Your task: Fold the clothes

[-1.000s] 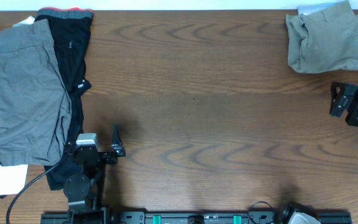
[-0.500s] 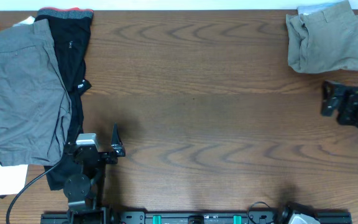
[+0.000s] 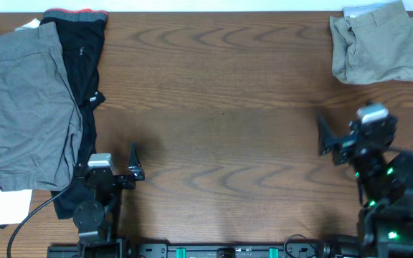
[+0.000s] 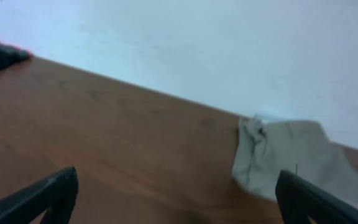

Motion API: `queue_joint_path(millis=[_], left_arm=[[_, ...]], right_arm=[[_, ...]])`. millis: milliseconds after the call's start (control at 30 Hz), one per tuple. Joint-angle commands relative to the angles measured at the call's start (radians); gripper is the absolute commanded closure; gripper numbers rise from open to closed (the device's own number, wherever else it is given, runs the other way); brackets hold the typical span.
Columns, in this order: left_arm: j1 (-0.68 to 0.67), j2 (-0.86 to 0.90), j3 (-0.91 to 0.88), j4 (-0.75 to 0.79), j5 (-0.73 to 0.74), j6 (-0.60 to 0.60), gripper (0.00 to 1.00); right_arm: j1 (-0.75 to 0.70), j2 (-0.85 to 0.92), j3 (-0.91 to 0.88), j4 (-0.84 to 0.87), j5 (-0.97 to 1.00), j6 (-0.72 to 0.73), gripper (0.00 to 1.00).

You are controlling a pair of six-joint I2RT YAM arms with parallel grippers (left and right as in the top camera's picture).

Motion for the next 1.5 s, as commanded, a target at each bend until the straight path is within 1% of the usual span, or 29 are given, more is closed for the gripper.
queue_joint_path(millis=[0, 167, 300, 467, 600, 767, 967, 1467], left_arm=[[0.006, -0.005, -0.013, -0.037, 0.014, 0.014, 0.02], [0.006, -0.005, -0.013, -0.037, 0.014, 0.014, 0.02], [0.006, -0.005, -0.013, -0.037, 0.014, 0.014, 0.02], [0.006, -0.005, -0.013, -0.037, 0.014, 0.014, 0.02], [0.006, -0.005, -0.013, -0.037, 0.014, 0.014, 0.02], [0.006, -0.005, -0.013, -0.037, 0.014, 0.014, 0.02], [0.006, -0.005, -0.013, -0.037, 0.014, 0.014, 0.02], [0.006, -0.005, -0.013, -0.037, 0.014, 0.014, 0.02]], right_arm=[[0.011, -0.098, -0.125, 0.049, -0.018, 0.043, 0.01], [0.025, -0.265, -0.314, 0.15, -0.017, 0.063, 0.01], [0.062, -0.37, -0.436, 0.23, 0.03, 0.064, 0.01], [0.082, -0.449, -0.502, 0.227, 0.11, 0.108, 0.01], [0.084, -0.48, -0.537, 0.222, 0.163, 0.107, 0.01], [0.084, -0.527, -0.535, 0.12, 0.217, 0.107, 0.01], [0.084, -0.537, -0.535, 0.116, 0.267, 0.104, 0.01], [0.084, -0.535, -0.535, 0.119, 0.261, 0.104, 0.01]])
